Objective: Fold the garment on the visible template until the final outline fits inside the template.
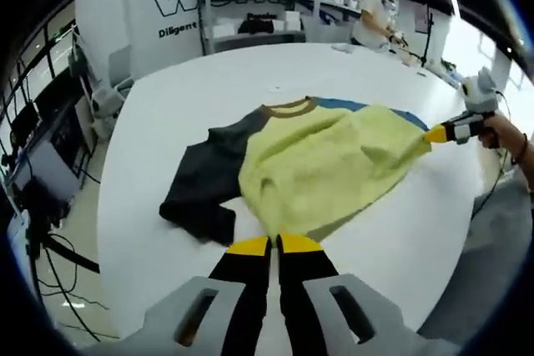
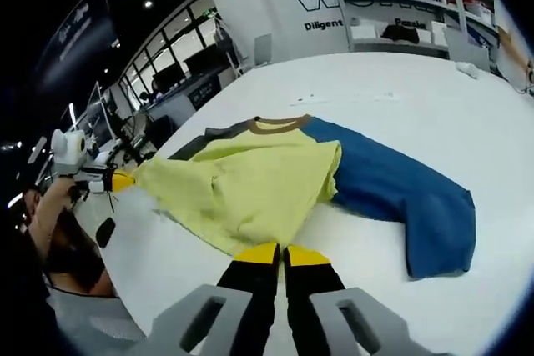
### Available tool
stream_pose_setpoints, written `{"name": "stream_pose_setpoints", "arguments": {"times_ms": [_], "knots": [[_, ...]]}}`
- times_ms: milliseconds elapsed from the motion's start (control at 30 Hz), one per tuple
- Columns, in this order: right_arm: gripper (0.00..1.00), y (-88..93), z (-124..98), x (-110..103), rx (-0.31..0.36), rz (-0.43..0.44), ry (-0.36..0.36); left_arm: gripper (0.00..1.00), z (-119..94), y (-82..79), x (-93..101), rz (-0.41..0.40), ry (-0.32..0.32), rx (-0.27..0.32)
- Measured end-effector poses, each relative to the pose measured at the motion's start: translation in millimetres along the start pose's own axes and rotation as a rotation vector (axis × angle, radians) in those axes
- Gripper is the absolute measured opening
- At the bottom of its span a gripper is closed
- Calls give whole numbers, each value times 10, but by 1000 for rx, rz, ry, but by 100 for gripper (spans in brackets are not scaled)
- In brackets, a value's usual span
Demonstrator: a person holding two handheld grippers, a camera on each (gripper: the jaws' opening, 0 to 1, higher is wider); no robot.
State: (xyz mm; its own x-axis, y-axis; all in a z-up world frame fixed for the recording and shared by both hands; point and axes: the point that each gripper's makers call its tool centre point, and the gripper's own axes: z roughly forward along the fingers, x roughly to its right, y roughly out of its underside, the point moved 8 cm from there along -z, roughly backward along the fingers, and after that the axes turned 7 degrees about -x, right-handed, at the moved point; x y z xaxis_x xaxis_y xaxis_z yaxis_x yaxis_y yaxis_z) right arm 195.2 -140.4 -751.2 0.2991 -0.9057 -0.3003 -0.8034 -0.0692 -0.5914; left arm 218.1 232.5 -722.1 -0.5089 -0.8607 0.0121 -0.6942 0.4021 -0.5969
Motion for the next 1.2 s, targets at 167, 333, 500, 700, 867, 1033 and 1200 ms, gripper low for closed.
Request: {"name": "stream_pose_setpoints", "arguments": {"times_ms": [167,333,500,700,867,1033,1200], "knots": [[0,175,-154,-23,-38,4,-17,3,-199,233,204,65,35,-23],[0,338,-251,-82,-111,-38,-34,3,-289,424,319,44,57,-42],[0,471,-323,-135,-145,-49,-56,3,-387,661,438,31,58,-82],[0,690,-399,-169,-228,-103,-35,3,-444,859,549,23,37,-134],[0,900,-396,-147,-288,-108,-11,3,-418,1012,603,-12,46,-155],[0,1089,-359,-135,-340,-58,-21,3,-383,1188,588,3,-7,-230],[0,1208,-308,-91,-369,-55,10,3,-373,1315,640,-9,11,-257]]}}
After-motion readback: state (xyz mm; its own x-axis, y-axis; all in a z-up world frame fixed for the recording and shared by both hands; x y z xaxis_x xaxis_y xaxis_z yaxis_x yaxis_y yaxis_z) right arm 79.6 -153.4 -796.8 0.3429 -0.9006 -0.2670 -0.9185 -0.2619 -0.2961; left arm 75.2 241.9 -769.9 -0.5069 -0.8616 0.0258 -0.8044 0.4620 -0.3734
